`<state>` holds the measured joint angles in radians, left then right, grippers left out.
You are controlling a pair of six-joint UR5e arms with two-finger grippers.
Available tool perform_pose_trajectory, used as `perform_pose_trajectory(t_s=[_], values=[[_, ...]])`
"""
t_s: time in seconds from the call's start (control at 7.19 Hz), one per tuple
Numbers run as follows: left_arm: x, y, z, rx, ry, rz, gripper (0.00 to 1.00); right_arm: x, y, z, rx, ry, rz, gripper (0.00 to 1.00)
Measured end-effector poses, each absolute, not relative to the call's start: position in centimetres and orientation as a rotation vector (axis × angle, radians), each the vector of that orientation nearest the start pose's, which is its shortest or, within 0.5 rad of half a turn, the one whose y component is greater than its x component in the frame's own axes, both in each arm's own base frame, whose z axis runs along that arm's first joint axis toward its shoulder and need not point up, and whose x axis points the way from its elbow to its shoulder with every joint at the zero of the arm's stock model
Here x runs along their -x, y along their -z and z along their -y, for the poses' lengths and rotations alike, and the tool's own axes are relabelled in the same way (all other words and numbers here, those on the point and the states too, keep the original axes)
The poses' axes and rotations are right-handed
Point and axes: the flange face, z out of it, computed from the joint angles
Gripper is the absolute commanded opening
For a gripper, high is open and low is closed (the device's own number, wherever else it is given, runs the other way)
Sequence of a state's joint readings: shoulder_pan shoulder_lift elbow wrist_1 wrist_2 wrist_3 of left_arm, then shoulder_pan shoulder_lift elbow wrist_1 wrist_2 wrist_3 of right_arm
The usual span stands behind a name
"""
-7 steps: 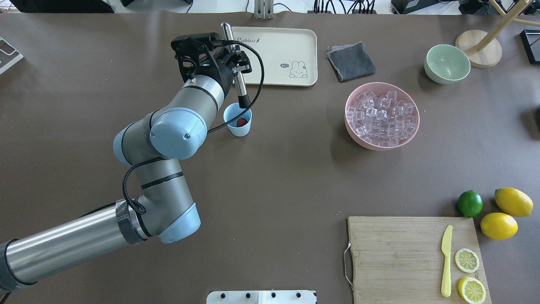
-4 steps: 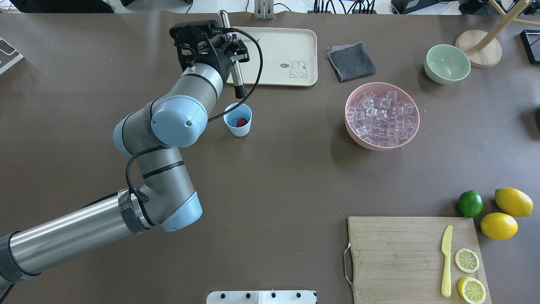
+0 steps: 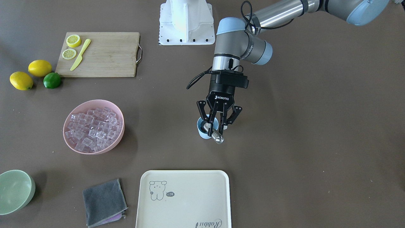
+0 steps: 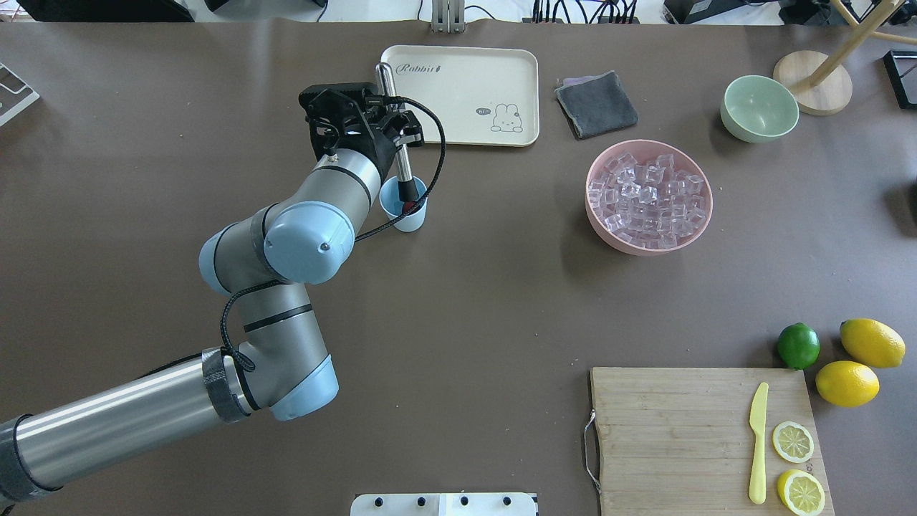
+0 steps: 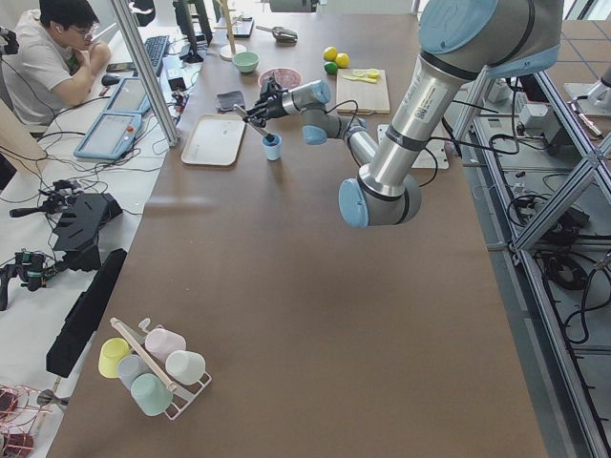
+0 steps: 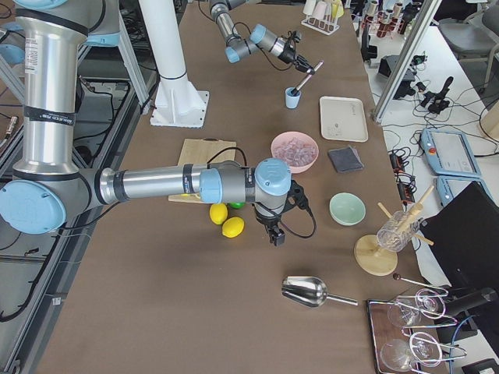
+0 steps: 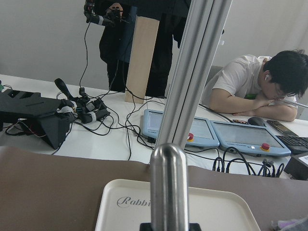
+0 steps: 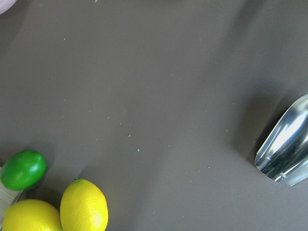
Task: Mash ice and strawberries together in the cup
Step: 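Press the muddler down into the cup repeatedly with the left gripper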
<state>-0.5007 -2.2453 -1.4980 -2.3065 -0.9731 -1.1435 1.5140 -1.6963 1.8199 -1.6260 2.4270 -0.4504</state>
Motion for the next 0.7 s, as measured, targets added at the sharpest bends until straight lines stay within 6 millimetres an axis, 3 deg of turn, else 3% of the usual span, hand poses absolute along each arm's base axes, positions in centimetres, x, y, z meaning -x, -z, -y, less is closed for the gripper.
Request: perform_pose_trajectory(t_s=[0.42, 0.7], values=[[-52.8, -21.0, 49.4, -1.020, 0.447, -0.917, 0.00, -3.3, -59.5, 44.2, -0.232, 0.505, 0.837, 0.99], [-51.6, -19.8, 49.7, -1.015, 0.436, -0.948, 0.00, -3.3, -59.4, 44.2, -0.233, 0.505, 0.837, 0.99]])
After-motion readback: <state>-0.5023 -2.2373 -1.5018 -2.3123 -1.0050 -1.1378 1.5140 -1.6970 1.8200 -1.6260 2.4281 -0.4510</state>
